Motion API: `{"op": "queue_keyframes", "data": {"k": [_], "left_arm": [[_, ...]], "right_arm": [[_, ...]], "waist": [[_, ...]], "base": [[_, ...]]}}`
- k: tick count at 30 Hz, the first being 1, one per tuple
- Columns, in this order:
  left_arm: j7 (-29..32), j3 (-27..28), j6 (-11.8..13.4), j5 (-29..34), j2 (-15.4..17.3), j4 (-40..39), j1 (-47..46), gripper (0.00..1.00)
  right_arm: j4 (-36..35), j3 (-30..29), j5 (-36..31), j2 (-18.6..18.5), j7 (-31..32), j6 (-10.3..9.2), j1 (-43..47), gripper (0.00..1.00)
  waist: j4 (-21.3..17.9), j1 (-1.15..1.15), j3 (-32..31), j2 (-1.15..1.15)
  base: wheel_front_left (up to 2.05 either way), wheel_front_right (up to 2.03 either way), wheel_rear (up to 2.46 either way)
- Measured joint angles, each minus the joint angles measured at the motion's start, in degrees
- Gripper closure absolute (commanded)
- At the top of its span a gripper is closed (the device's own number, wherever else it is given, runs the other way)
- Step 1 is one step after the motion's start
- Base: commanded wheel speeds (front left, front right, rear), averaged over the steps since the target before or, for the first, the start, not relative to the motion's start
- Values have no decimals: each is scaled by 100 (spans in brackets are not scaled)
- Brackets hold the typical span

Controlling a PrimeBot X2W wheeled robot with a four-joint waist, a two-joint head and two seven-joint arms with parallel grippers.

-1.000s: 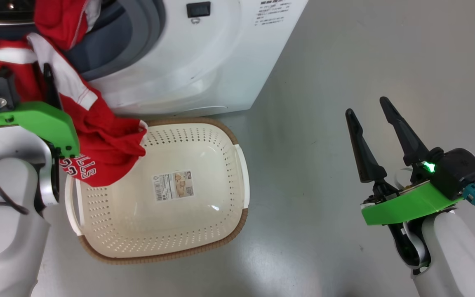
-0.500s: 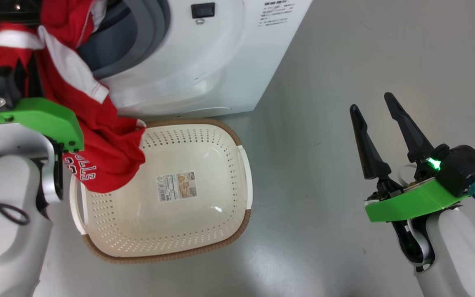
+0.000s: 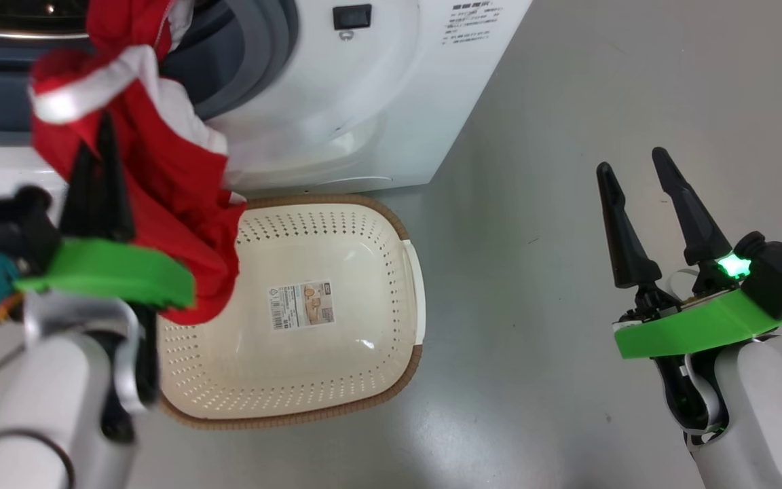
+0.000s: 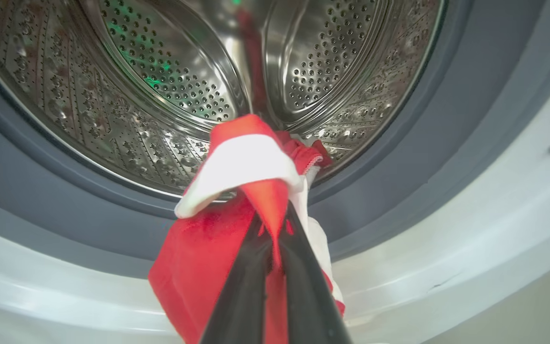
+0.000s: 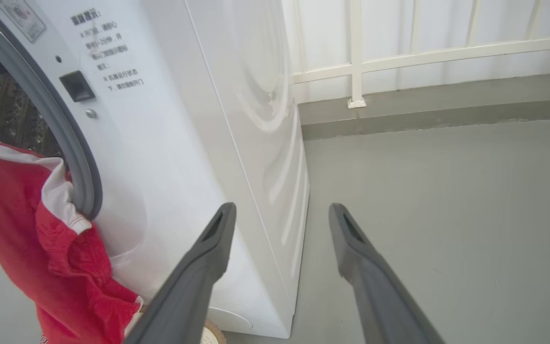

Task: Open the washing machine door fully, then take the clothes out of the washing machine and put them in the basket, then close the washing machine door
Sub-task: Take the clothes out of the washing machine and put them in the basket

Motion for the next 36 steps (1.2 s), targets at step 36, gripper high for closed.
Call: {"op": "queue_keyframes", "data": {"k": [36], "left_arm": [[371, -970, -1106, -900, -1065, 4415, -407, 100]], "right_arm": [[249, 90, -327, -4, 0, 0, -17, 0]], "waist": [[-257, 0, 247, 0]], "base": [[0, 0, 0]]}}
